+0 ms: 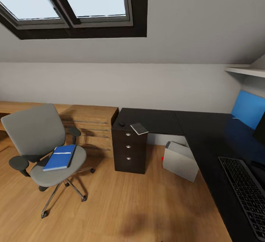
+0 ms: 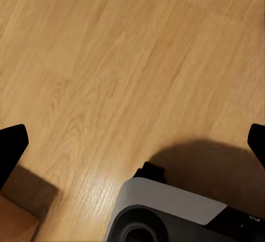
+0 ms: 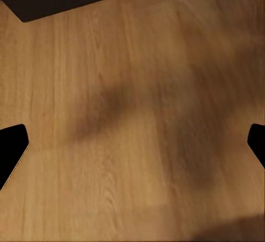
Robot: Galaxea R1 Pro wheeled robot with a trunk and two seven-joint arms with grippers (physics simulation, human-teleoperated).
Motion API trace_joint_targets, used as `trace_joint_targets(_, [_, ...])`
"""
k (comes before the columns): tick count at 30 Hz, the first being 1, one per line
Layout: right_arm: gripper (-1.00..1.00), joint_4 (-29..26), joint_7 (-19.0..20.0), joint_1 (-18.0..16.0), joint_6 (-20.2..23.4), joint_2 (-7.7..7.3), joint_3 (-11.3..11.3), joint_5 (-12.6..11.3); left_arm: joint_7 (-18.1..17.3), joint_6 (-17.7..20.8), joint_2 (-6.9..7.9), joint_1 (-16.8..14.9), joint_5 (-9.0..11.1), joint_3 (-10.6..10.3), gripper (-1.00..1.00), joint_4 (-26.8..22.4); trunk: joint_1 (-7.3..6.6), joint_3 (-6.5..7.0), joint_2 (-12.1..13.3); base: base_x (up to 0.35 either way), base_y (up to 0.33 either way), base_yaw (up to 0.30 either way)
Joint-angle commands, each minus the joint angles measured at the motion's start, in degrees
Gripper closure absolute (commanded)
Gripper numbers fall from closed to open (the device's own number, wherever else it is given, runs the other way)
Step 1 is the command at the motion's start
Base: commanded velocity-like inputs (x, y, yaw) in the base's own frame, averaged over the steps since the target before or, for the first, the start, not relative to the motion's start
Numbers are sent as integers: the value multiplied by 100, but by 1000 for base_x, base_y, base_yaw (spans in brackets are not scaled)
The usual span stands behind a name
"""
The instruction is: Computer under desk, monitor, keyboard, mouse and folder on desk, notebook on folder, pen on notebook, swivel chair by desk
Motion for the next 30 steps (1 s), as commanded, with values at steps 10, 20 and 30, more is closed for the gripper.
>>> trace_joint_targets(10, [-100, 4, -11, -4, -25, 1, 49, -57, 35, -23, 5, -1, 60, -32, -100, -8, 3, -5, -3, 249, 137, 0])
trace_joint_targets(20, [-100, 4, -11, -4, -25, 2, 49, -57, 35, -283, 5, -1, 60, -32, -100, -16, -63, 49, 117, 58, 14, 0])
trace_joint_targets(30, [-100, 4, -11, -4, -25, -2, 49, -57, 43, -337, 1, -1, 67, -25, -100, -47, -282, 228, 518, 2, 0, 0])
